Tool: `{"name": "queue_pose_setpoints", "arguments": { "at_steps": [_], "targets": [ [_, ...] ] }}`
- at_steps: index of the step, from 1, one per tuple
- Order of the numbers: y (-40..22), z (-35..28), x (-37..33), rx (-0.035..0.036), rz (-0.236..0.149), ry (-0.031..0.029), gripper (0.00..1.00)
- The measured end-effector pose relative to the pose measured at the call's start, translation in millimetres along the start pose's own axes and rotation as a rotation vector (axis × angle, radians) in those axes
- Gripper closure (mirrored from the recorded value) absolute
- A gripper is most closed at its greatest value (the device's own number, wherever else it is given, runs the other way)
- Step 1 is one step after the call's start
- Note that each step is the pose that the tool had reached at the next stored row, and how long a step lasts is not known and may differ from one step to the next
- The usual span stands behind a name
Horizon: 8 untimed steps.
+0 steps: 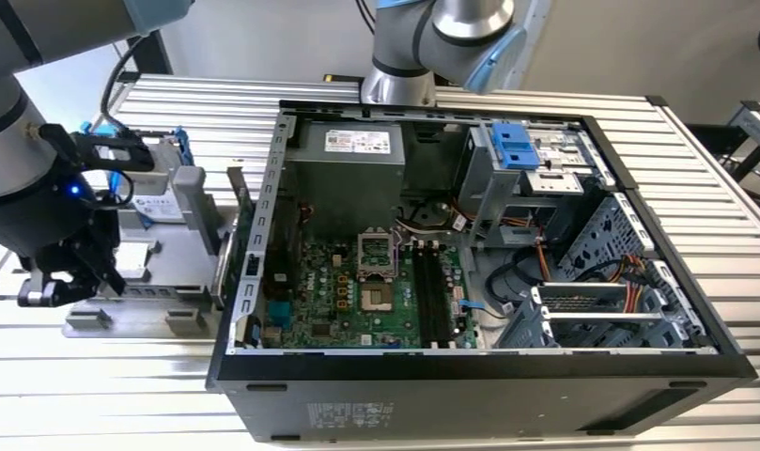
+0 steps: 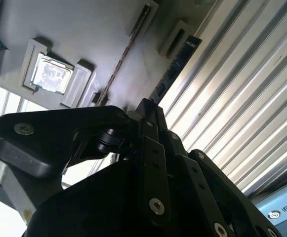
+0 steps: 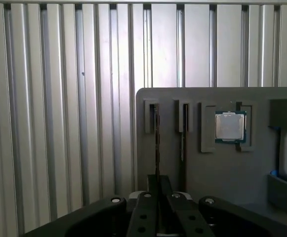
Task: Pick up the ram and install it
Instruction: 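Pick up the ram and move it above insertion slot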
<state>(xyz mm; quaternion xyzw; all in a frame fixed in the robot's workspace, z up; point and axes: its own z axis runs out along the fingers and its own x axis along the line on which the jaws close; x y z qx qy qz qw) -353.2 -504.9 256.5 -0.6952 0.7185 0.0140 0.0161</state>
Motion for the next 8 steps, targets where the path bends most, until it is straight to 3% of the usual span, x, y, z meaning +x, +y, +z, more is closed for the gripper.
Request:
{"name": "queue_pose_setpoints", "arguments": {
  "at_steps": [8],
  "targets": [
    [0.2,-16.9,-0.7,0.0001,0.0,-0.0001,1.0]
  ]
}}
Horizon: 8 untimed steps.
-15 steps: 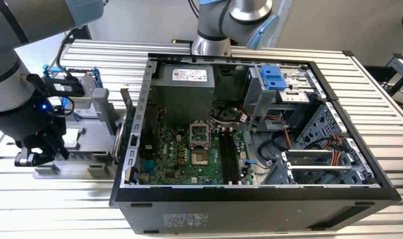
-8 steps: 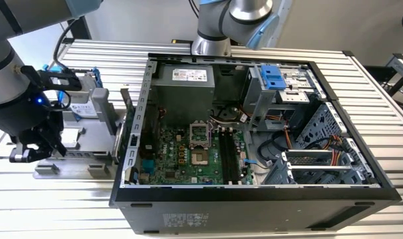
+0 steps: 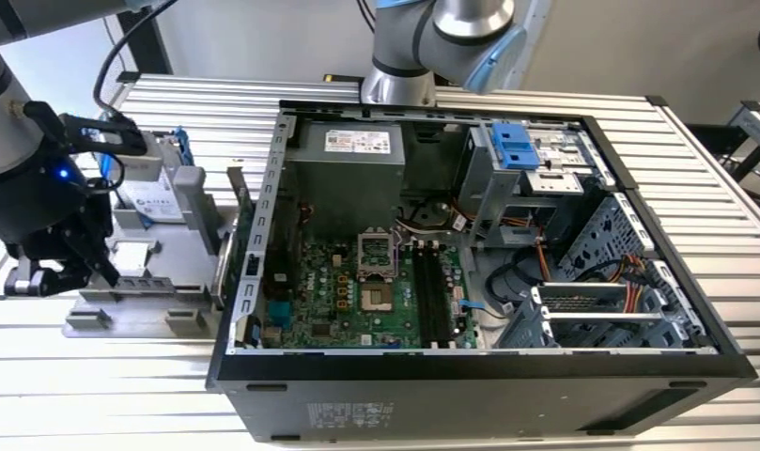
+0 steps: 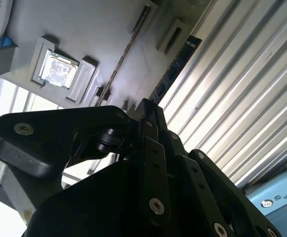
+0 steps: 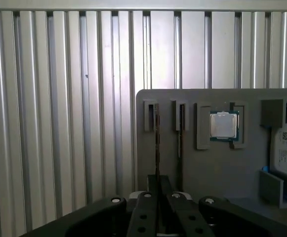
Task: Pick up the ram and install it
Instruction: 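Pick up the ram and move it above insertion slot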
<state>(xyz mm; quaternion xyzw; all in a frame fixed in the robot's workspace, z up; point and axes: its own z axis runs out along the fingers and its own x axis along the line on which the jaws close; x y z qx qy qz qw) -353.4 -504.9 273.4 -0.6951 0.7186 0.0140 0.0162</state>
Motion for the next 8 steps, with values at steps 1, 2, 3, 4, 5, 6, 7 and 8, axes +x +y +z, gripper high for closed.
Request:
{"name": "queue_pose_setpoints", "arguments": {
  "at_steps": [1,2,3,4,5,6,7,8],
  "targets": [
    [0.0,-2.3,-0.1,0.0,0.0,0.0,1.0],
    [0.0,-4.5,-0.2,0.0001,0.0,0.0,1.0],
    [0.0,-6.8,-0.3,0.0,0.0,0.0,1.0],
    [0.0,-9.0,-0.4,0.0,0.0,0.0001,1.0],
    [0.0,-11.3,-0.5,0.0,0.0,0.0001,1.0],
    [0.0,-13.3,-0.6,0.0001,0.0,-0.0001,1.0],
    [0.0,-15.4,-0.6,0.0,0.0,0.0,1.0],
    [0.1,-17.5,-0.7,0.0,0.0,0.0001,1.0]
  ]
}}
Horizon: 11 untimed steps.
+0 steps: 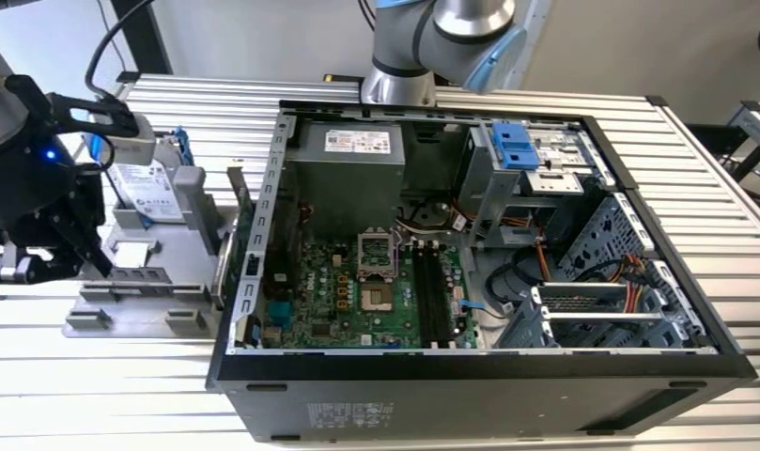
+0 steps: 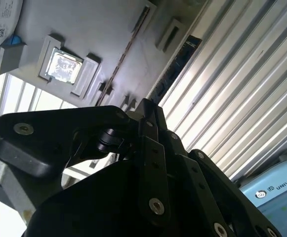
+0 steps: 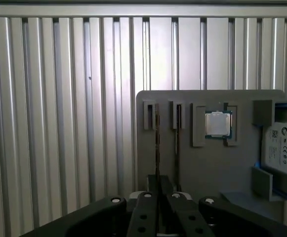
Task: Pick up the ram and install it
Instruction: 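Pick up the ram and move it above insertion slot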
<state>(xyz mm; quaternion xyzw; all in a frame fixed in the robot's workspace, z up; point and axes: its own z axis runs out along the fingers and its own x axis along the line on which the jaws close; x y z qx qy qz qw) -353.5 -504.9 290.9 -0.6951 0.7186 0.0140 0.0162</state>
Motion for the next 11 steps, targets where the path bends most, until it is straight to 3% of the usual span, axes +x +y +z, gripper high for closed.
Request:
{"name": "queue_pose_setpoints", "arguments": {
  "at_steps": [11],
  "targets": [
    [0.0,-23.3,-1.0,0.0,0.0,-0.0001,1.0]
  ]
}}
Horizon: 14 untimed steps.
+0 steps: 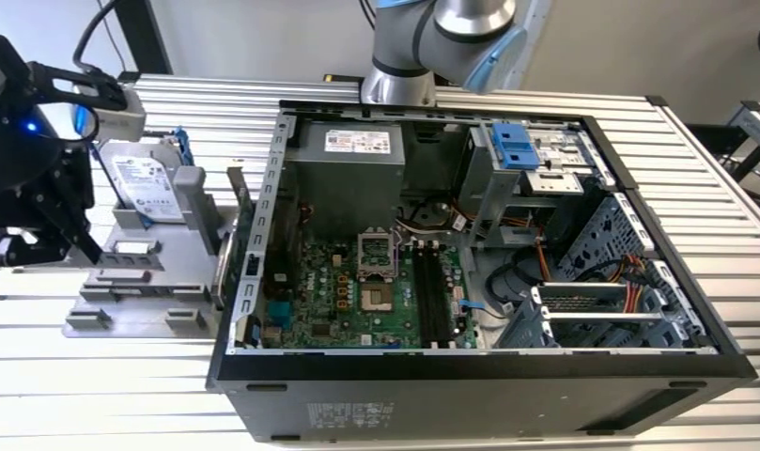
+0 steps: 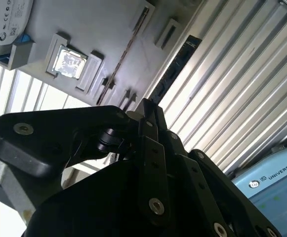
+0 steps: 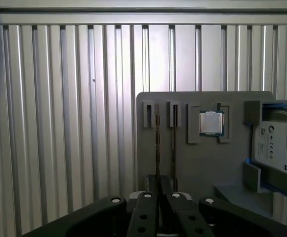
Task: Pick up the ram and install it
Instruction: 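Pick up the ram and move it above insertion slot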
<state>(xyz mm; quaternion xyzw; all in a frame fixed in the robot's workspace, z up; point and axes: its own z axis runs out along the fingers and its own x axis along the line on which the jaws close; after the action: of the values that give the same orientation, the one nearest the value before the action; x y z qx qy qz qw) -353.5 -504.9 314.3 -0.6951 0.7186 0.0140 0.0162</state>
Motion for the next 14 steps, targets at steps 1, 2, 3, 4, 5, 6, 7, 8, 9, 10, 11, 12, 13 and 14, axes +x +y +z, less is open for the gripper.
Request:
{"name": "queue_pose_setpoints", "arguments": {
  "at_steps": [1,2,3,4,5,6,7,8,9,10,11,12,13,14],
  "targets": [
    [0.0,-2.0,-0.1,0.0,0.0,0.0,1.0],
    [0.0,-3.9,-0.2,0.0001,0.0,0.0,1.0],
    [0.0,-5.8,-0.2,0.0,0.0,0.0,1.0],
    [0.0,-7.7,-0.3,0.0,0.0,0.0001,1.0],
    [0.0,-9.6,-0.4,0.0,0.0,0.0,1.0],
    [0.0,-11.2,-0.5,0.0,0.0,0.0,1.0],
    [0.0,-12.9,-0.6,0.0001,0.0,-0.0001,1.0],
    [0.0,-14.7,-0.6,0.0,0.0,0.0,1.0],
    [-0.1,-16.3,-0.7,0.0001,0.0,0.0,1.0],
    [0.0,-17.8,-0.8,0.0,0.0,0.0,1.0],
    [-0.1,-19.3,-0.8,0.0,0.0,0.0001,1.0],
    [-0.1,-20.9,-0.9,-0.0001,0.0,0.0001,1.0],
    [-0.1,-22.4,-1.0,0.0,0.0,0.0,1.0],
    [-0.1,-24.1,-1.0,0.0,0.0,0.0,1.0]
  ]
}}
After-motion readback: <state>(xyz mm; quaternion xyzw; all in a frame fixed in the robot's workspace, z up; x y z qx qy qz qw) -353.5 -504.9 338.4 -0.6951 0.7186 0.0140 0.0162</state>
